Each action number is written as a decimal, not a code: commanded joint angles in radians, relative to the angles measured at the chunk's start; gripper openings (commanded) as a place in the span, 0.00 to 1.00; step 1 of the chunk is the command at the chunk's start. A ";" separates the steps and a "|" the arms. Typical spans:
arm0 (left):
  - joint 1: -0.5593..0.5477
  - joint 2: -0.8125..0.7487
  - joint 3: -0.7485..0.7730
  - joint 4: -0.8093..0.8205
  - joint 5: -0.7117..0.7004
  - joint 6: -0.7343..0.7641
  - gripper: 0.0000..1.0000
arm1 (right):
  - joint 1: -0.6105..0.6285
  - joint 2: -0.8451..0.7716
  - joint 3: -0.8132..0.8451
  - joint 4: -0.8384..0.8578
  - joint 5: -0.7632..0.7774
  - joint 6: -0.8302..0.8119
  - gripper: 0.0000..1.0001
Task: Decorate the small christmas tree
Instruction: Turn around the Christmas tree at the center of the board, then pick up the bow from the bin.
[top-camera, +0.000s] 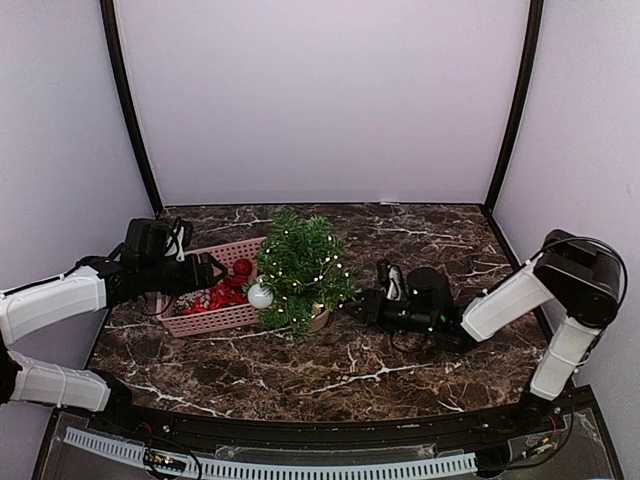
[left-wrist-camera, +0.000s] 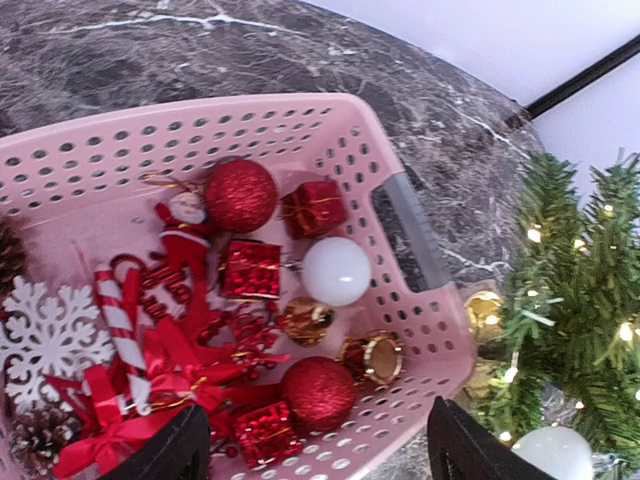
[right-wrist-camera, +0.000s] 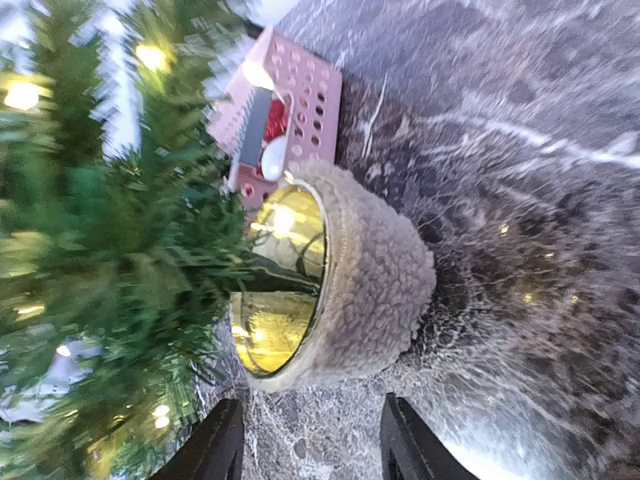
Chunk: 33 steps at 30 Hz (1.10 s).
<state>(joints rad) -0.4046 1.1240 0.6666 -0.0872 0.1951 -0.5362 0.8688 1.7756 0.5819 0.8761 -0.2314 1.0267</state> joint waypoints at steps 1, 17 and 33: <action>0.034 -0.019 0.019 -0.133 -0.145 0.001 0.76 | -0.033 -0.160 -0.085 -0.053 0.123 -0.017 0.49; 0.084 0.318 0.164 -0.150 -0.279 0.062 0.55 | -0.228 -0.499 -0.096 -0.378 0.151 -0.196 0.55; 0.123 0.597 0.352 -0.144 -0.386 0.129 0.38 | -0.250 -0.510 -0.092 -0.393 0.145 -0.209 0.56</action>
<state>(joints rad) -0.2886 1.7050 0.9787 -0.2169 -0.1421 -0.4324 0.6281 1.2537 0.4644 0.4622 -0.0853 0.8280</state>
